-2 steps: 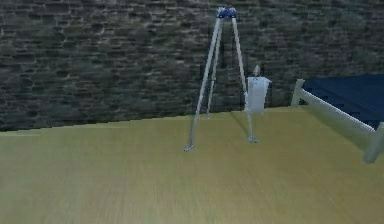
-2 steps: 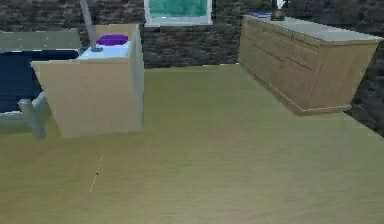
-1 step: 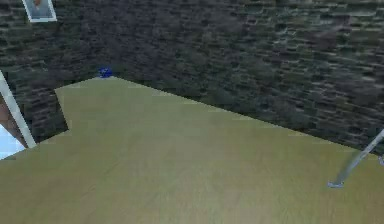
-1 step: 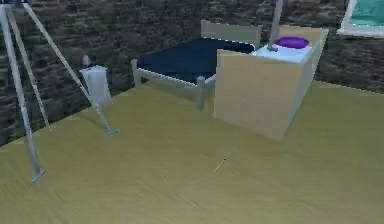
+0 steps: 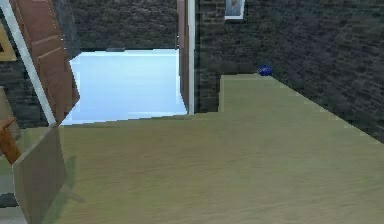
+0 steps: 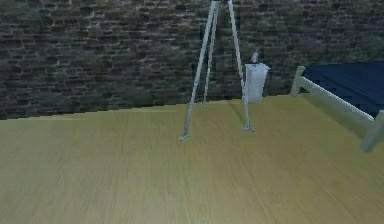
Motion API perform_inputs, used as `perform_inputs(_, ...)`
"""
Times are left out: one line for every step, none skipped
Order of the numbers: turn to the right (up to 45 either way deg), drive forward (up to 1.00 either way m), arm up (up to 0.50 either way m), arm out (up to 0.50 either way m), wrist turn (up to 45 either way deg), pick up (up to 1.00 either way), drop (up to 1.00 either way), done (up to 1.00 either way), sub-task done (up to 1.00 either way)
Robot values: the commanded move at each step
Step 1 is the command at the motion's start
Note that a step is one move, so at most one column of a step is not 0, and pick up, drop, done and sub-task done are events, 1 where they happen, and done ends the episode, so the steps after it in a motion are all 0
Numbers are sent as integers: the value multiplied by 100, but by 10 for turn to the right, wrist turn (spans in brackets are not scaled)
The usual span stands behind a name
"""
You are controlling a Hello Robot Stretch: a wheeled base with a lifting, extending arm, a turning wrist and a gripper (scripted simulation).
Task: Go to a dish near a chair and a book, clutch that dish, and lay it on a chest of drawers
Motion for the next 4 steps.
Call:
perform_inputs(-60, 0, 0, 0, 0, 0, 0, 0, 0)
perform_inputs(-30, 0, 0, 0, 0, 0, 0, 0, 0)
perform_inputs(0, 100, 0, 0, 0, 0, 0, 0, 0)
perform_inputs(0, 45, 0, 0, 0, 0, 0, 0, 0)
